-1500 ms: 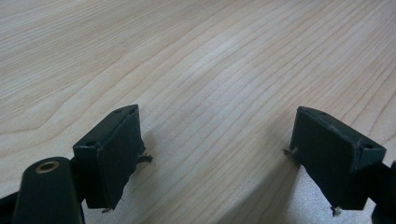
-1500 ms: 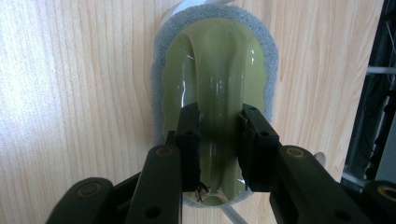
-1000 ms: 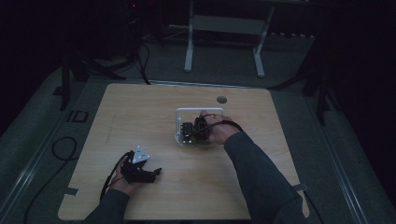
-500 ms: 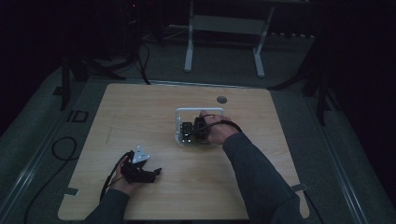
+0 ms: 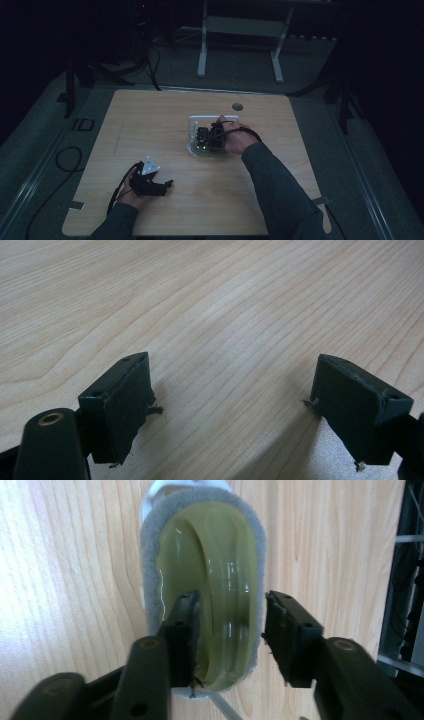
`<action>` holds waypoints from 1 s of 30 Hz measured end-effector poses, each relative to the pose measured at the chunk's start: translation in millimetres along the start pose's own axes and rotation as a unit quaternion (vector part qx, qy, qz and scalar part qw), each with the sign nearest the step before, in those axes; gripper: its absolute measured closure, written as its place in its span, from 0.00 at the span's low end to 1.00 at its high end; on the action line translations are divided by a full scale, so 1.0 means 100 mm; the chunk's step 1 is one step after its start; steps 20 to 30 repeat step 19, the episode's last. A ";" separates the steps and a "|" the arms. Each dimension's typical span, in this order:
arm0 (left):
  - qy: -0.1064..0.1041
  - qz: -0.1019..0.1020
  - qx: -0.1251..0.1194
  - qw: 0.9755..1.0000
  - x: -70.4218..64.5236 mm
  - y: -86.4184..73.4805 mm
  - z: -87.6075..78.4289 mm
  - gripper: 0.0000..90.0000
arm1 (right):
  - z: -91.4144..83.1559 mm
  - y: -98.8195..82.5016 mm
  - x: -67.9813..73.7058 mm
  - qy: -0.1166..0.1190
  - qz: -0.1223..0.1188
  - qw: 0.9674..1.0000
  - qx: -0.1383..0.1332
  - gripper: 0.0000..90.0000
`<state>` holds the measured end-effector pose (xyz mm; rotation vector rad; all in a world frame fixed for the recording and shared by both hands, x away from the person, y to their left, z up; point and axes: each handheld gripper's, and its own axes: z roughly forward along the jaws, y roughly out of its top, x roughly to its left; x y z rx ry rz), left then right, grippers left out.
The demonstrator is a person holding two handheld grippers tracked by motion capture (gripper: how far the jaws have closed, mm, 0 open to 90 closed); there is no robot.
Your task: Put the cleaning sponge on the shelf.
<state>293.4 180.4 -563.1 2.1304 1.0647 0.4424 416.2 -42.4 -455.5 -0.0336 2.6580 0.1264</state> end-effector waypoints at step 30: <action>0.000 0.001 0.001 1.000 0.00 0.00 0.00 0.19 | -0.27 -0.20 0.06 0.058 0.093 0.990 -0.093 0.55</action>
